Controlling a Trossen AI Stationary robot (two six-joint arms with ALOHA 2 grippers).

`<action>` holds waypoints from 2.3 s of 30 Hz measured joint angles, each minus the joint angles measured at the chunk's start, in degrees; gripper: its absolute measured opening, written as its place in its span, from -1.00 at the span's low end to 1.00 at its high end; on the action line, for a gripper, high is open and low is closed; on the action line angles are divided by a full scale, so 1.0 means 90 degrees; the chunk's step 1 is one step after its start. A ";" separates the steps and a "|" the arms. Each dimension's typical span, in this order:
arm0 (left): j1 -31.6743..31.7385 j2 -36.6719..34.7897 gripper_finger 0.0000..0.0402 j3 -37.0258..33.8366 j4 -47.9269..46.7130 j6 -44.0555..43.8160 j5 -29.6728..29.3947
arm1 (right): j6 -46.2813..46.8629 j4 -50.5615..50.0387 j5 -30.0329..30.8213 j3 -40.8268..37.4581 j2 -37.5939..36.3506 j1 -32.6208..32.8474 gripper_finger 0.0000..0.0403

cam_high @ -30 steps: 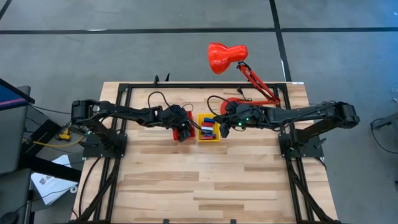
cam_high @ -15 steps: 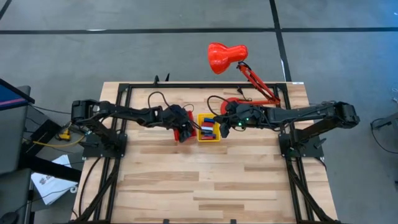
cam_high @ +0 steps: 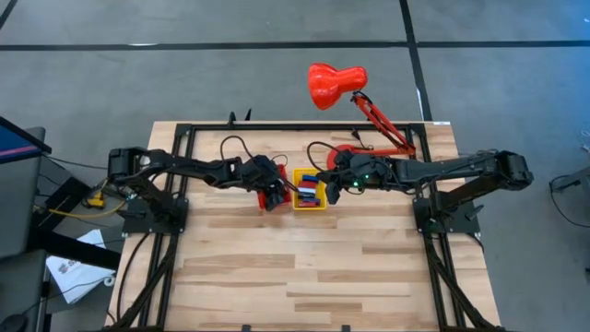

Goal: Pick & Place Office items
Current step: Put the black charger adapter into the red basket, then return to Home Position

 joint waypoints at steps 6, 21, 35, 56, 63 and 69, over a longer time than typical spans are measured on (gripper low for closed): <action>0.0001 0.0293 -0.27 0.0003 0.0180 0.0002 -0.0007 | 0.0000 -0.0001 0.0000 0.0000 -0.0002 0.0000 -0.89; 0.0000 0.0326 -0.27 -0.0002 -0.0034 0.0139 -0.0091 | 0.0000 -0.0022 0.0000 0.0001 -0.0002 0.0007 -0.89; -0.0002 0.0326 -0.05 -0.0002 -0.0113 0.0192 -0.0206 | 0.0000 -0.0025 -0.0002 0.0000 -0.0002 0.0007 -0.89; 0.0002 -0.4967 0.00 -0.1606 -0.0233 -0.0337 -0.0233 | -0.0950 -0.0238 0.0027 -0.0926 -0.1610 0.0148 -0.89; -0.0002 -0.7390 0.00 -0.2461 -0.0229 -0.1193 -0.0301 | -0.0736 -0.0285 0.0101 -0.1946 -0.3663 -0.0149 -0.89; -0.0034 -0.8370 -0.01 -0.2819 -0.0346 -0.1191 -0.0306 | -0.0980 -0.1442 0.0010 -0.2118 -0.4777 0.0038 -0.89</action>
